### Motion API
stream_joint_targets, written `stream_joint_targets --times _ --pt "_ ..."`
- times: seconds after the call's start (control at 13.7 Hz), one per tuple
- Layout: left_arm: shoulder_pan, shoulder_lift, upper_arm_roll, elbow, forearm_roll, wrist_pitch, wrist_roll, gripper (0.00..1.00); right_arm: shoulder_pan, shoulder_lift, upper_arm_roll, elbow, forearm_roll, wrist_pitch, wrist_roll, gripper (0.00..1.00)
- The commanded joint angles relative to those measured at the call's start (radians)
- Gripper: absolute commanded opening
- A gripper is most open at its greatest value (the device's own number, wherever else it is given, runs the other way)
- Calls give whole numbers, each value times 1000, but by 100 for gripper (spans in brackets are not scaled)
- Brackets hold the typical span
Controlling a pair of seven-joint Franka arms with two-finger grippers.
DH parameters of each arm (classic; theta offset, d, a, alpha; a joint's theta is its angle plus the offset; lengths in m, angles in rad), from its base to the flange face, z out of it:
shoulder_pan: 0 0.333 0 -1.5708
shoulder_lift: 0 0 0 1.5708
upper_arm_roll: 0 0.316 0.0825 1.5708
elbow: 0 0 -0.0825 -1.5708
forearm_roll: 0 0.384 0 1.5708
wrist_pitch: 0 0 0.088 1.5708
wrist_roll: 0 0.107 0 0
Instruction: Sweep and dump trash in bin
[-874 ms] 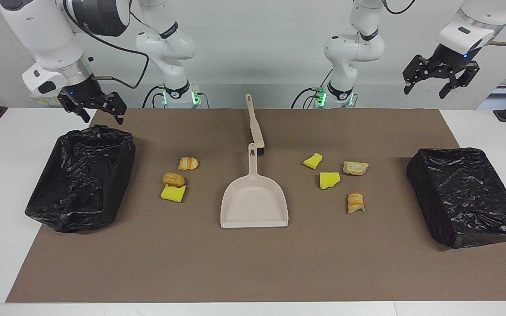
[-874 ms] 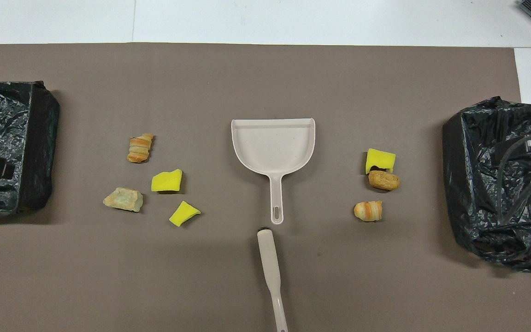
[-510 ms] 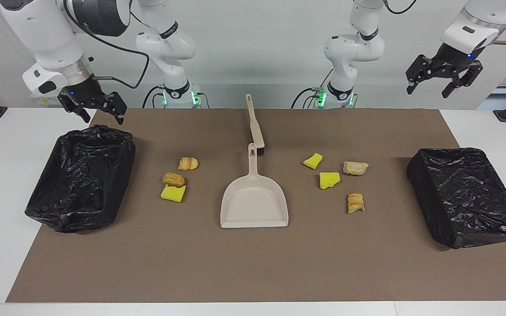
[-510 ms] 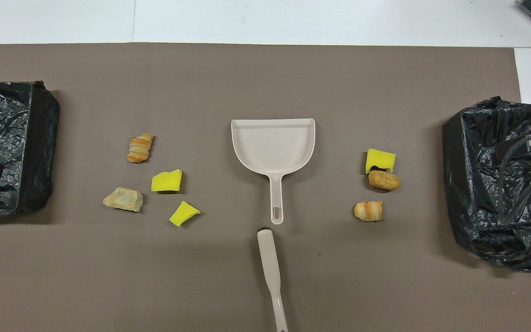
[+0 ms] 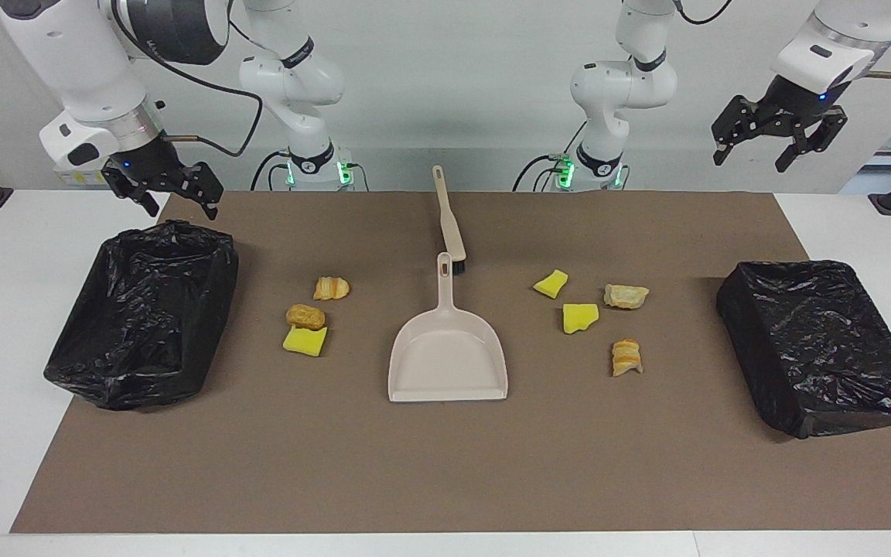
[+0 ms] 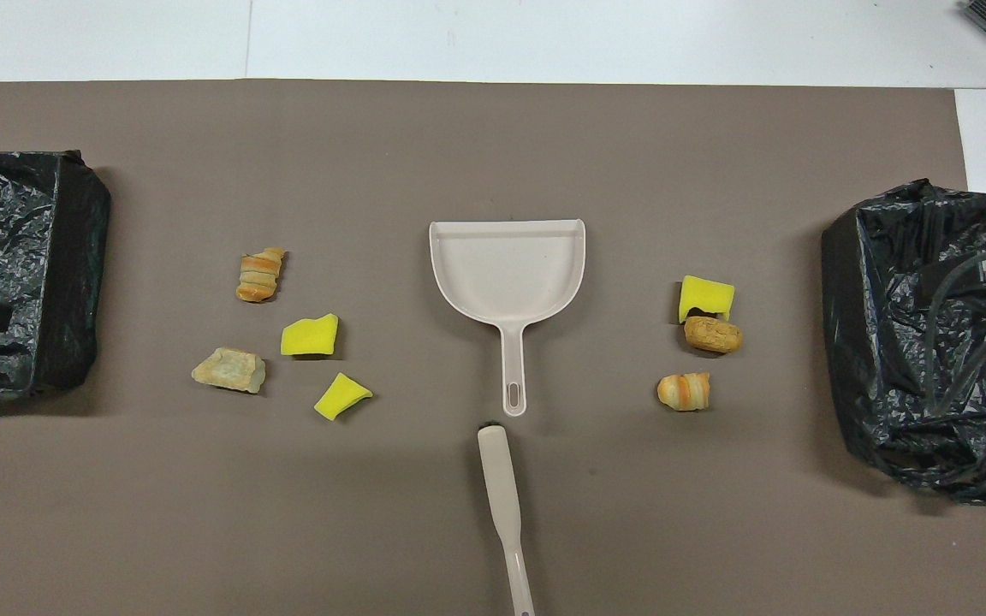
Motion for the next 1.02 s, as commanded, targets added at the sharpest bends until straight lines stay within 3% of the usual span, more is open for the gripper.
stream_joint_targets --times 0.0,0.95 --pt "2 -19 -6 -17 4 1 -9 100 -17 -24 -2 -25 5 -27 3 100" --pt "-6 -31 -33 -34 2 -6 -13 100 43 -44 10 -62 13 25 11 100"
